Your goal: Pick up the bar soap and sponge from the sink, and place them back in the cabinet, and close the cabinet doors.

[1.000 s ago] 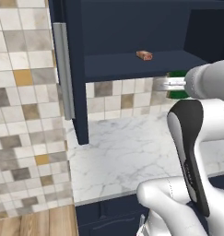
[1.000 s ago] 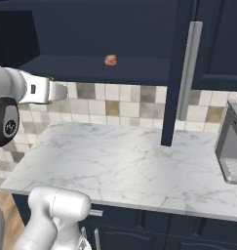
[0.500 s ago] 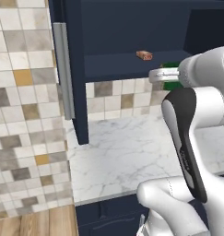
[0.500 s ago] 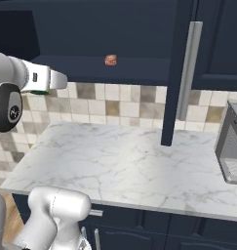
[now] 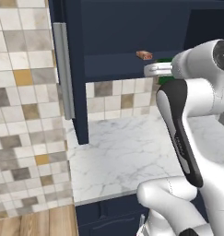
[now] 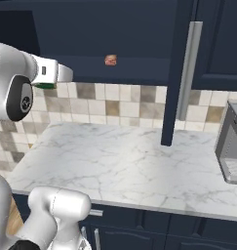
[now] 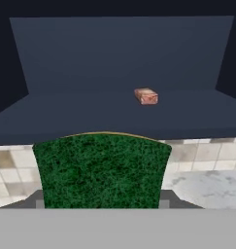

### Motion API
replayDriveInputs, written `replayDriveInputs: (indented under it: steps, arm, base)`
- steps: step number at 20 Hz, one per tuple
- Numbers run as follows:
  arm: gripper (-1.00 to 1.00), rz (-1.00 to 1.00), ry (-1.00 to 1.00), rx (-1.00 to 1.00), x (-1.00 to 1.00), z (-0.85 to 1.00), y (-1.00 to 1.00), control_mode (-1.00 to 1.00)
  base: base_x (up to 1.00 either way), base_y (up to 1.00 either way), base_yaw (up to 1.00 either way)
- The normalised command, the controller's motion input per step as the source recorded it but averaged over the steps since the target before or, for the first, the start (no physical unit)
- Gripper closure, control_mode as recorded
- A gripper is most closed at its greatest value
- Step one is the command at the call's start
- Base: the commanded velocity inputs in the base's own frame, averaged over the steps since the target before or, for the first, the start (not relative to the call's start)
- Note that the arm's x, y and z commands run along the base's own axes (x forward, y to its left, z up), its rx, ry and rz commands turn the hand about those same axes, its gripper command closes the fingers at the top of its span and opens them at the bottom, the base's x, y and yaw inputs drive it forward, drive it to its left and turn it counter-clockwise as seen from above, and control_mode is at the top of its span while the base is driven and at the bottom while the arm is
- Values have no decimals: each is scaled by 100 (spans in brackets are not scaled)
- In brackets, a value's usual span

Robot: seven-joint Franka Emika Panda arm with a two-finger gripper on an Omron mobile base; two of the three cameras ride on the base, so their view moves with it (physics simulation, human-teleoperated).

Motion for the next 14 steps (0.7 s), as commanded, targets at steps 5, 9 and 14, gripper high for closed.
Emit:
replayDriveInputs:
  steps: [5, 9, 14]
  arm:
    - [100, 1, 0, -2, 31, 0, 10, -100]
    - [100, 0, 0, 0, 28, 0, 14, -100]
    - [100, 0, 0, -1, 28, 0, 14, -100]
  base:
    - [0, 0, 0]
    - [0, 0, 0]
    - [0, 0, 0]
